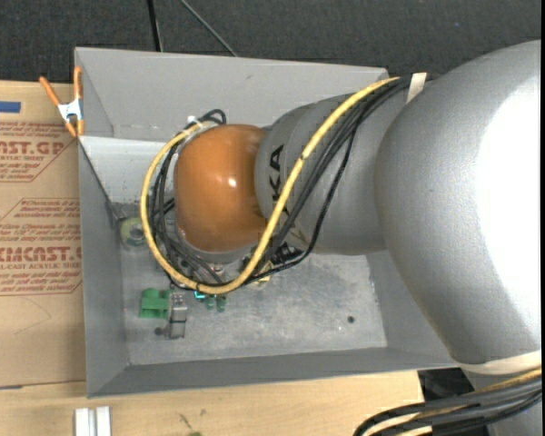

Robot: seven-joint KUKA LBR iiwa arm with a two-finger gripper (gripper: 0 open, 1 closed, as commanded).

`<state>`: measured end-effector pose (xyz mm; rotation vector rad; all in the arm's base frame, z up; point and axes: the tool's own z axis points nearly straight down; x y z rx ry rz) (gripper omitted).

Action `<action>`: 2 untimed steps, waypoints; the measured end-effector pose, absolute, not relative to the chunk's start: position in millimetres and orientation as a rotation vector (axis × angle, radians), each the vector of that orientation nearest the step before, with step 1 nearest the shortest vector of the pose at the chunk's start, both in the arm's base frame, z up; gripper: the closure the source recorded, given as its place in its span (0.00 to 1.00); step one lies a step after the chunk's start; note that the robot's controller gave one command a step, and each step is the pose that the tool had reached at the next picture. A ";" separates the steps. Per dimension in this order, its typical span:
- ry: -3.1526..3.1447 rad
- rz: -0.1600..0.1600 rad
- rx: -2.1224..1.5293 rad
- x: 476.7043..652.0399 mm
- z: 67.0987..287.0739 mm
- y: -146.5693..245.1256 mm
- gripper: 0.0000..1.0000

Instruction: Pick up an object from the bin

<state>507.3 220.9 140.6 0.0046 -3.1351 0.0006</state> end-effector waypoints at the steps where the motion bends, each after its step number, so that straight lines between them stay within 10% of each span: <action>1: -3.136 0.003 0.028 524.6 64.8 201.6 0.00; 2: -3.141 -0.002 0.030 525.8 69.4 203.6 1.00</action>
Offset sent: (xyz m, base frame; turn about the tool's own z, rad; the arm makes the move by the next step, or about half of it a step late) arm 0.0188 -0.0182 -0.0706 -0.0157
